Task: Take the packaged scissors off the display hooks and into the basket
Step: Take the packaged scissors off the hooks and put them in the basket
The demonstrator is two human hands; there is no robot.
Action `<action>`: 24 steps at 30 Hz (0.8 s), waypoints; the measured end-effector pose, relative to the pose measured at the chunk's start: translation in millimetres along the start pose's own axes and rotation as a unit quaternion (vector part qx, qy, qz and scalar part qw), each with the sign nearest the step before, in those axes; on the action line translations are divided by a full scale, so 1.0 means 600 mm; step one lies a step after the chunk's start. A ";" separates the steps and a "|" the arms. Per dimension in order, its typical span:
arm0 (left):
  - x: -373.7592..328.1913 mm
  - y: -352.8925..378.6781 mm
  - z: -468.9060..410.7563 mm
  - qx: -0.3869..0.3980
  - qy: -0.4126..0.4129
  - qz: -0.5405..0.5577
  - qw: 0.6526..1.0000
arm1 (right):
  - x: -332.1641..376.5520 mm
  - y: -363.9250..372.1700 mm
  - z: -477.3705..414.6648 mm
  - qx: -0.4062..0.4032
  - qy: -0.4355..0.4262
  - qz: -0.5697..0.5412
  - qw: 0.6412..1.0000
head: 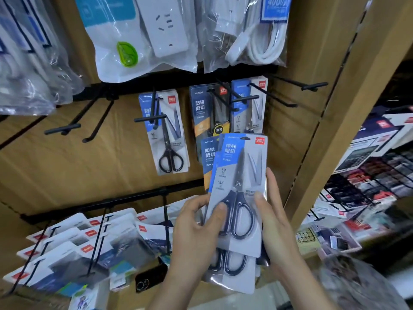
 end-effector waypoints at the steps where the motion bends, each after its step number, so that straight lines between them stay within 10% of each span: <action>1: 0.004 0.001 -0.001 -0.009 -0.012 0.012 1.000 | -0.002 -0.001 0.001 -0.004 0.010 0.009 1.000; 24: 0.040 0.060 -0.008 -0.014 -0.150 0.206 0.967 | -0.013 -0.071 0.018 0.010 0.048 -0.018 0.999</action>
Point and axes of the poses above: each hand's wrist, its own z-axis away from the middle knuckle, its own y-axis out of the palm, x = y × z, the point moved 7 cm from there along -z, towards the middle knuckle, and after that the axes turned 3 degrees about -z, right-handed, at the moved point
